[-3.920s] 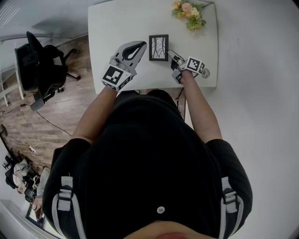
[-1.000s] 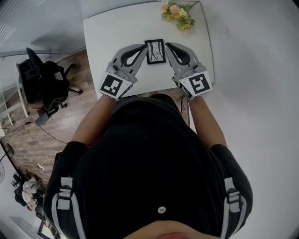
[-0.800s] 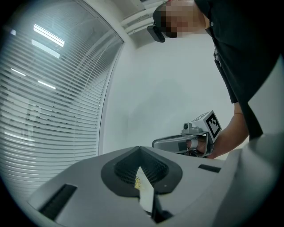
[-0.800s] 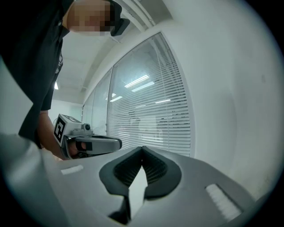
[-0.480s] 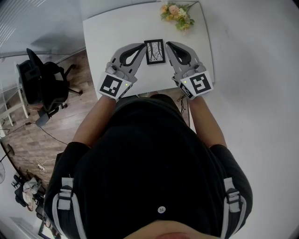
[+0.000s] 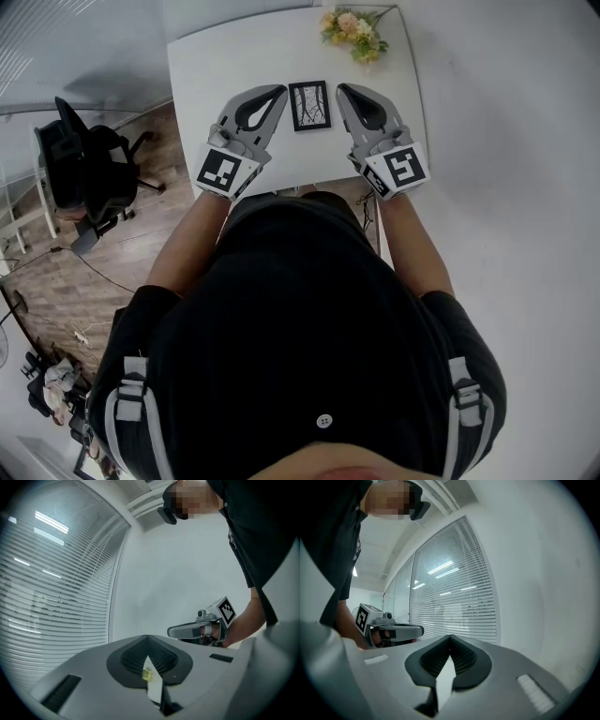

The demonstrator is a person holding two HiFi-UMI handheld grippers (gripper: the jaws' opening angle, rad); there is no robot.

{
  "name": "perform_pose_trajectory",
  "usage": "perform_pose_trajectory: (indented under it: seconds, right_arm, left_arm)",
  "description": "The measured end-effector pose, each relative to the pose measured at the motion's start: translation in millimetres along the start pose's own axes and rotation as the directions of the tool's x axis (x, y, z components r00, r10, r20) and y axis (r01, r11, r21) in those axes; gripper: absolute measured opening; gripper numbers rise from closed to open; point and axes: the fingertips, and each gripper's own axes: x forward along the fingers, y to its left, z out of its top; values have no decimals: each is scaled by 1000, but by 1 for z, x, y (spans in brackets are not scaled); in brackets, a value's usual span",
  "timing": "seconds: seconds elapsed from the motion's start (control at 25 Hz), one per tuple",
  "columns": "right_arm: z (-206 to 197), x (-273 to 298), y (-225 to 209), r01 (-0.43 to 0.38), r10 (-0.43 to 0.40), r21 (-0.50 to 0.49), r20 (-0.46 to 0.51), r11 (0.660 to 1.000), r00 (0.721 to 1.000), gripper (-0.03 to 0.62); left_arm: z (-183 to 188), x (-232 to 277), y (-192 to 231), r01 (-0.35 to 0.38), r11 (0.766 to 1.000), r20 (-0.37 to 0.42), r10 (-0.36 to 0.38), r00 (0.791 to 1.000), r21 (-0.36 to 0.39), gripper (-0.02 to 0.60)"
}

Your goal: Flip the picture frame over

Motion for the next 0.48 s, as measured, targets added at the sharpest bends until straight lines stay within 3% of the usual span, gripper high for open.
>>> perform_pose_trajectory:
  seconds: [0.28, 0.48]
  right_arm:
    - [-1, -4, 4, -1, 1, -7, -9, 1000, 1000, 9]
    - [-1, -10, 11, 1, -1, -6, -11, 1000, 1000, 9]
  left_arm:
    - [-5, -5, -2, -11, 1000, -41, 11, 999, 3, 5]
    - [0, -11, -6, -10, 1000, 5, 10, 1000, 1, 5]
